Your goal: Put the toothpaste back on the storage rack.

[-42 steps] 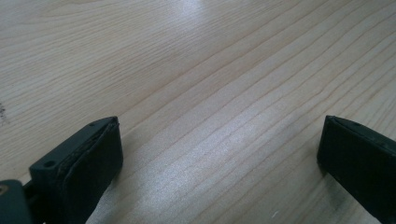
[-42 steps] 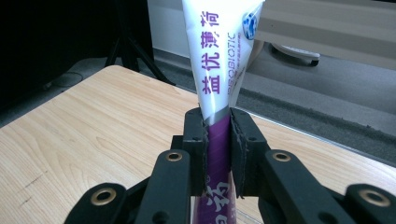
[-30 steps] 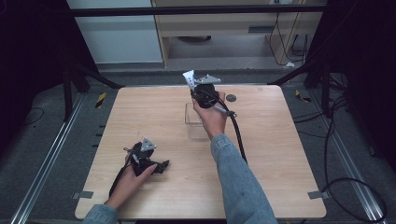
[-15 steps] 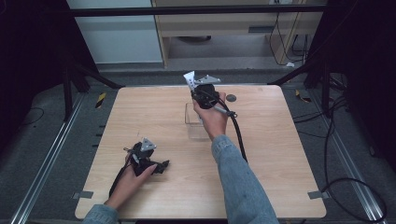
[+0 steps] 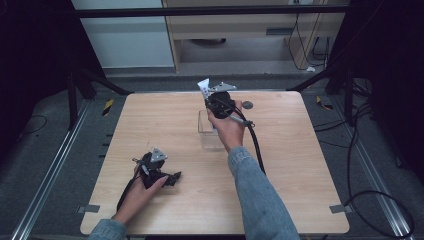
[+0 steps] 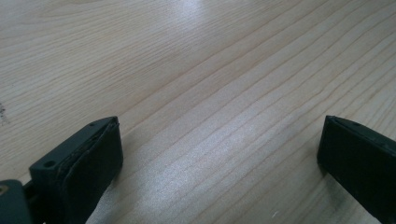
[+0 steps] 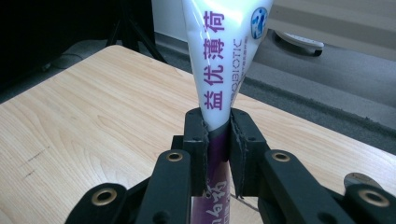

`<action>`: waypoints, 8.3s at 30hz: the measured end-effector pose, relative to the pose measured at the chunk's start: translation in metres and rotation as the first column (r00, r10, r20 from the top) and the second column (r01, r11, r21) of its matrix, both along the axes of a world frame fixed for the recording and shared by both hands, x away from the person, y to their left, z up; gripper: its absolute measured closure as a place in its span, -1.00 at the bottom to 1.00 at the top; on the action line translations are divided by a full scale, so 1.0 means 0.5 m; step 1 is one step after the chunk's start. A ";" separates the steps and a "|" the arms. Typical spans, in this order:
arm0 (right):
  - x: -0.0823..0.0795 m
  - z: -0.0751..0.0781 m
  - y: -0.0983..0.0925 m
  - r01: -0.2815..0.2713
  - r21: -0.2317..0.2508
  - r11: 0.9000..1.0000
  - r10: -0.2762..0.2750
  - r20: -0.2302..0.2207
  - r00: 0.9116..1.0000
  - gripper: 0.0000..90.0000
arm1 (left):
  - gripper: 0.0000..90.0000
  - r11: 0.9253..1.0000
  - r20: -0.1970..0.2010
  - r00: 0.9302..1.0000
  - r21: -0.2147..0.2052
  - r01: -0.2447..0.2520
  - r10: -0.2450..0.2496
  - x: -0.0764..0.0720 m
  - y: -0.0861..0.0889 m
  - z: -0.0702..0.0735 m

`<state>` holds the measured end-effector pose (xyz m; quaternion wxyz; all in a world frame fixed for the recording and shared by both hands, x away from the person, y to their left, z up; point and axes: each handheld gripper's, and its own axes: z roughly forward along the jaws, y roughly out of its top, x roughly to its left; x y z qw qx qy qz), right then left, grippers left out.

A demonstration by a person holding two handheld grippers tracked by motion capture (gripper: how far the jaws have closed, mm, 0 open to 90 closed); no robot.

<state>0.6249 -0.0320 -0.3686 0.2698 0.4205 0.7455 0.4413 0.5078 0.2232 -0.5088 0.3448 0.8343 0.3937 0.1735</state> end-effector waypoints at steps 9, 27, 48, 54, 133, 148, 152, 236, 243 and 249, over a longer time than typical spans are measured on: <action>-0.003 -0.008 -0.013 0.007 -0.002 1.000 -0.007 -0.010 1.000 0.74 | -1.00 1.000 0.000 1.000 0.000 0.000 0.000 0.000 0.000 0.000; -0.005 -0.019 -0.005 0.004 -0.042 0.999 -0.005 -0.028 1.000 0.75 | -1.00 1.000 0.000 1.000 0.000 0.000 0.000 0.000 0.000 0.000; -0.017 -0.046 0.016 -0.023 -0.075 0.997 0.019 -0.059 0.998 0.76 | -1.00 1.000 -0.001 1.000 0.003 0.003 -0.003 0.000 0.001 0.000; -0.016 -0.054 0.024 -0.029 -0.081 0.996 0.024 -0.066 0.998 0.76 | -1.00 1.000 -0.001 1.000 0.003 0.003 -0.003 0.000 0.001 0.000; -0.023 -0.050 0.028 -0.036 -0.046 0.998 0.032 -0.084 0.996 0.62 | -1.00 1.000 -0.001 1.000 0.004 0.003 -0.003 0.000 0.001 0.000; -0.050 -0.033 0.003 -0.050 -0.040 0.998 0.046 -0.087 0.995 0.60 | -1.00 1.000 -0.001 1.000 0.003 0.003 -0.003 0.000 0.001 0.000; -0.056 -0.026 -0.005 -0.050 -0.039 0.998 0.046 -0.088 0.995 0.55 | -1.00 1.000 -0.001 1.000 0.004 0.003 -0.003 0.000 0.001 0.000; -0.183 -0.031 -0.271 -0.010 -0.107 0.994 0.003 -0.065 0.998 -0.72 | -1.00 1.000 0.000 1.000 0.003 0.002 -0.002 0.000 0.000 0.000; -0.203 -0.047 -0.299 0.001 -0.111 0.994 -0.009 -0.079 0.997 -0.72 | -1.00 1.000 0.000 1.000 0.002 0.002 -0.002 0.000 0.000 0.000; -0.215 -0.068 -0.325 0.025 -0.108 0.994 -0.036 -0.099 0.994 -0.72 | -1.00 1.000 0.000 1.000 0.002 0.002 -0.002 0.000 0.000 0.000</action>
